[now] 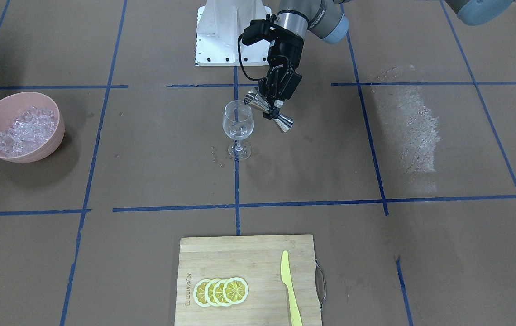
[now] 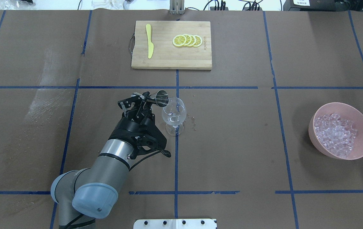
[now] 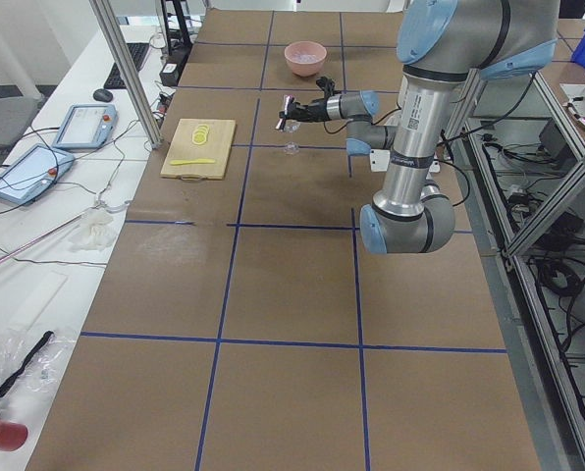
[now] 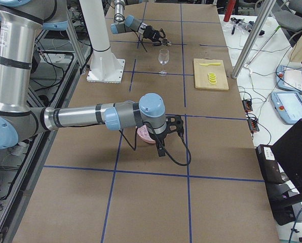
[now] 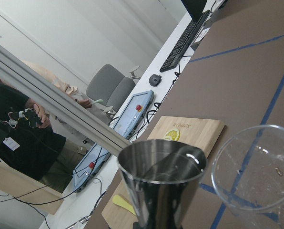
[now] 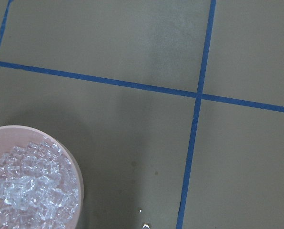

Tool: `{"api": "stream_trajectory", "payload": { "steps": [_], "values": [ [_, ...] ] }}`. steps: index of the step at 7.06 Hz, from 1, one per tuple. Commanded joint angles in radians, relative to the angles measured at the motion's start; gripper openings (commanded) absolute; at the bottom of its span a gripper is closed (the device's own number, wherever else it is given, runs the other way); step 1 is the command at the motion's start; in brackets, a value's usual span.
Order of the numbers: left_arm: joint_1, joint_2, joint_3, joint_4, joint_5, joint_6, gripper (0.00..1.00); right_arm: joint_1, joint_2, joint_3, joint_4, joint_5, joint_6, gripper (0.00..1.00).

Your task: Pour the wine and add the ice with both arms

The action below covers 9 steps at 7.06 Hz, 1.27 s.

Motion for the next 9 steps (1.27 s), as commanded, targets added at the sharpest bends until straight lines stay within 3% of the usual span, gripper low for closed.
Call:
{"api": "stream_trajectory", "payload": {
  "steps": [1, 9],
  "values": [
    [0.006, -0.008, 0.005, 0.001, 0.029, 0.115, 0.00, 0.005, -0.015, 0.000, 0.000, 0.001, 0.000, 1.00],
    [0.004, -0.014, 0.000, 0.001, 0.063, 0.459, 0.00, 0.006, -0.025, 0.000, 0.000, 0.001, 0.000, 1.00]
  ]
}}
